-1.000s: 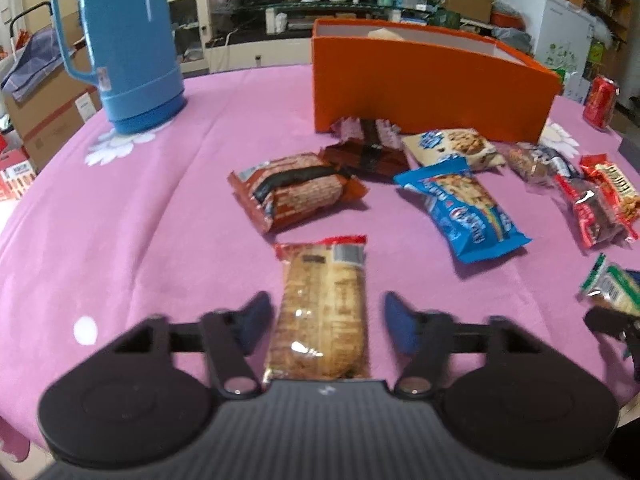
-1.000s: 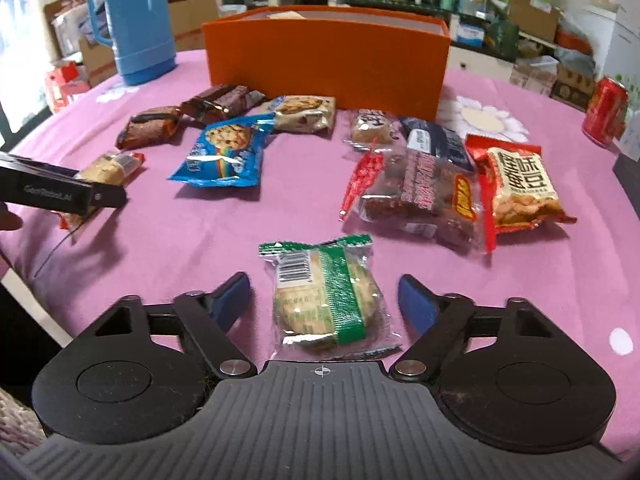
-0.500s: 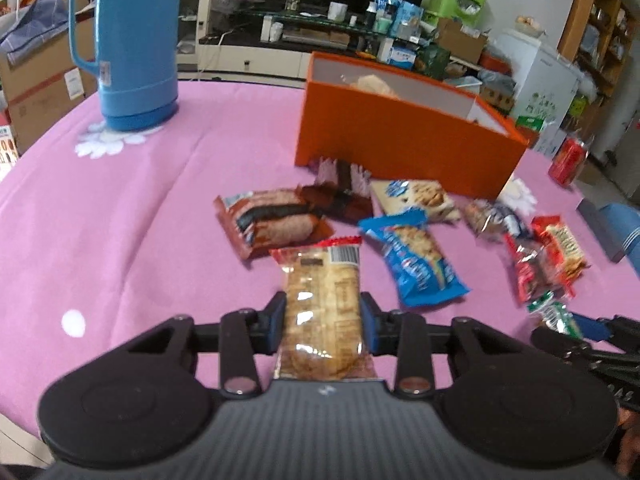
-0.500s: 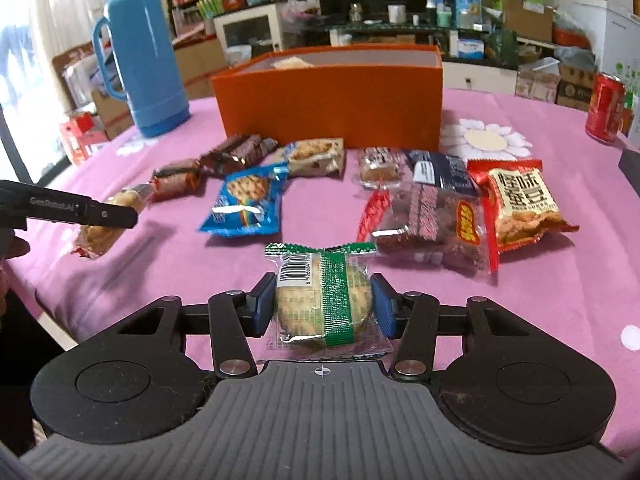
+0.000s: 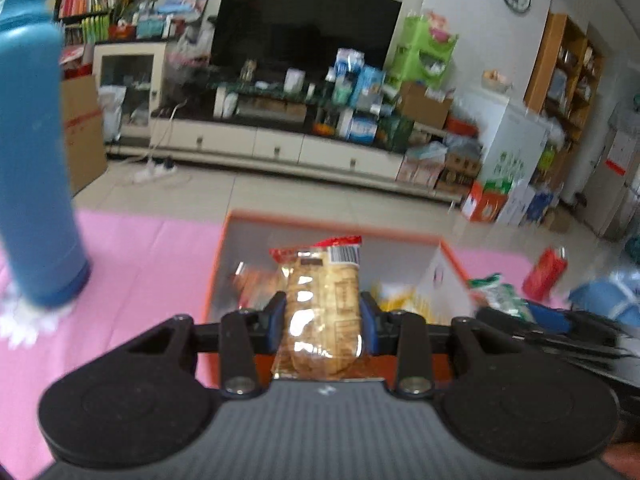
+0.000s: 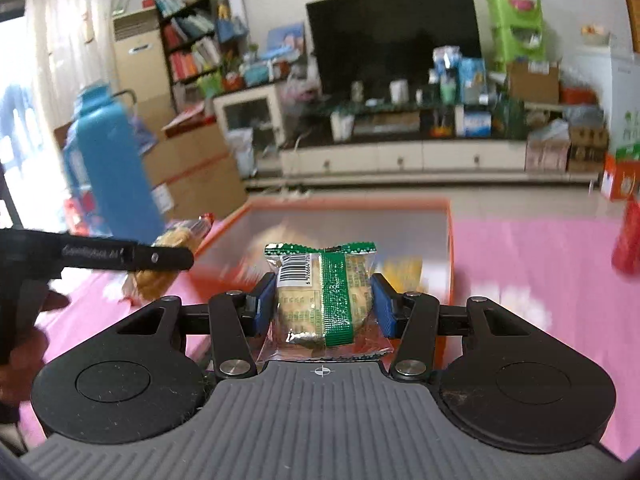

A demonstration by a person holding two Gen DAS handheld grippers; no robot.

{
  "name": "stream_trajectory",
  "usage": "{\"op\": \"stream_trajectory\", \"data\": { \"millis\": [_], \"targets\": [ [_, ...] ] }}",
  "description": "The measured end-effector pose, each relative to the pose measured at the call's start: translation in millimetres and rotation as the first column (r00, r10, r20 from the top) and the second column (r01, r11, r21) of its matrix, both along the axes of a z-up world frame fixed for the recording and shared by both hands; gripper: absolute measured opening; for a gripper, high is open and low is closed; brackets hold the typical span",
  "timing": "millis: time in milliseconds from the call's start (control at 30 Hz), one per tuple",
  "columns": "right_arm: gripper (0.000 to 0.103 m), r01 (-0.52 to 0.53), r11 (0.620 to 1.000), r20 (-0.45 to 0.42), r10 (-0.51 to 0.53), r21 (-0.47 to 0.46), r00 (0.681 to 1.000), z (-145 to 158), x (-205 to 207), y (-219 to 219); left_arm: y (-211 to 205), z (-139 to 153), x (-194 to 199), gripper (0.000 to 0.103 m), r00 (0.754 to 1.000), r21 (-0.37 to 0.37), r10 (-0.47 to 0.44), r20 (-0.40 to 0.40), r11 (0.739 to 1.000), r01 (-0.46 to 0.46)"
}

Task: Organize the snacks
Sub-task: 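Carry both packs over the orange box and open both tools to drop them, then move both tools back over the snacks on the table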

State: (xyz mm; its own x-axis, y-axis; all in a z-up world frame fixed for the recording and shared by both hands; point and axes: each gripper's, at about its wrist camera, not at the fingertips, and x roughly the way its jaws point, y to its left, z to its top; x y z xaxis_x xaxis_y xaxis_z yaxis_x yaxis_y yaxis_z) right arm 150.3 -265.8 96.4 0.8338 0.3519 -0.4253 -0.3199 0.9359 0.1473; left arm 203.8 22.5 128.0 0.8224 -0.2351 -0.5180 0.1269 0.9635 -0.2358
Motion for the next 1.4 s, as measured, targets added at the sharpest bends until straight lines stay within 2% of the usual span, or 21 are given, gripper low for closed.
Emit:
{"op": "stream_trajectory", "data": {
  "millis": [67,167,267,433,467,500,567,633,733,900,1033,1133,1233,1300,1400],
  "targets": [
    [0.032,0.031,1.000,0.013,-0.030,-0.003,0.999,3,39,4,-9,-2,27,0.035,1.000,-0.018,0.000,0.005,1.000,0.001],
    [0.032,0.053,0.998,-0.017,-0.053,0.015,0.998,-7,83,9,-19,-17,58,0.035,1.000,-0.025,-0.003,-0.026,1.000,0.003],
    [0.032,0.070,0.996,-0.062,-0.067,0.046,0.996,-27,109,11,-22,-35,78,0.035,0.997,-0.020,0.022,-0.073,1.000,-0.024],
    [0.033,0.082,0.997,-0.129,-0.080,0.009,0.988,-50,132,18,-19,-50,88,0.036,0.994,0.007,0.042,-0.096,0.999,-0.041],
    [0.034,0.081,0.997,-0.136,-0.079,0.007,0.987,-53,134,18,-19,-50,87,0.044,0.995,0.009,0.048,-0.093,0.999,-0.048],
    [0.035,0.079,0.997,-0.151,-0.076,0.011,0.986,-55,136,17,-18,-49,87,0.059,0.994,0.008,0.057,-0.091,0.998,-0.057],
    [0.037,0.086,0.995,-0.160,-0.078,0.045,0.984,-53,135,13,-16,-43,81,0.060,0.996,-0.006,0.060,-0.065,0.998,-0.061],
    [0.051,0.085,0.993,-0.133,-0.073,0.087,0.988,-43,129,7,-15,-33,74,0.061,0.998,-0.012,0.054,-0.033,0.998,-0.054],
    [0.062,0.109,0.990,-0.061,-0.104,0.095,0.993,-25,111,-3,-16,-23,61,0.062,0.999,-0.008,0.048,0.004,0.999,-0.048],
    [0.070,0.121,0.985,-0.026,-0.119,0.119,0.993,-8,80,-25,-24,-23,31,0.064,1.000,0.034,-0.006,-0.006,0.999,0.007],
    [0.077,0.130,0.989,-0.041,-0.128,0.074,0.991,-17,33,-48,-25,-37,-7,0.065,0.997,0.073,-0.049,-0.052,0.996,0.053],
    [0.078,0.185,0.981,-0.095,-0.179,0.065,0.979,-37,-13,-72,-15,-55,-47,0.065,0.993,0.043,-0.048,-0.112,0.998,0.053],
    [0.078,0.234,0.965,-0.194,-0.208,0.122,0.959,-59,-53,-98,-6,-79,-82,0.065,0.983,0.018,-0.046,-0.175,0.999,0.050],
    [0.079,0.259,0.955,-0.240,-0.220,0.145,0.945,-74,-73,-113,-5,-94,-99,0.065,0.976,0.040,-0.033,-0.214,0.998,0.043],
    [0.079,0.305,0.943,-0.277,-0.260,0.133,0.925,-90,-90,-127,-4,-104,-108,0.065,0.970,0.080,-0.025,-0.241,0.996,0.045]
  ]
}}
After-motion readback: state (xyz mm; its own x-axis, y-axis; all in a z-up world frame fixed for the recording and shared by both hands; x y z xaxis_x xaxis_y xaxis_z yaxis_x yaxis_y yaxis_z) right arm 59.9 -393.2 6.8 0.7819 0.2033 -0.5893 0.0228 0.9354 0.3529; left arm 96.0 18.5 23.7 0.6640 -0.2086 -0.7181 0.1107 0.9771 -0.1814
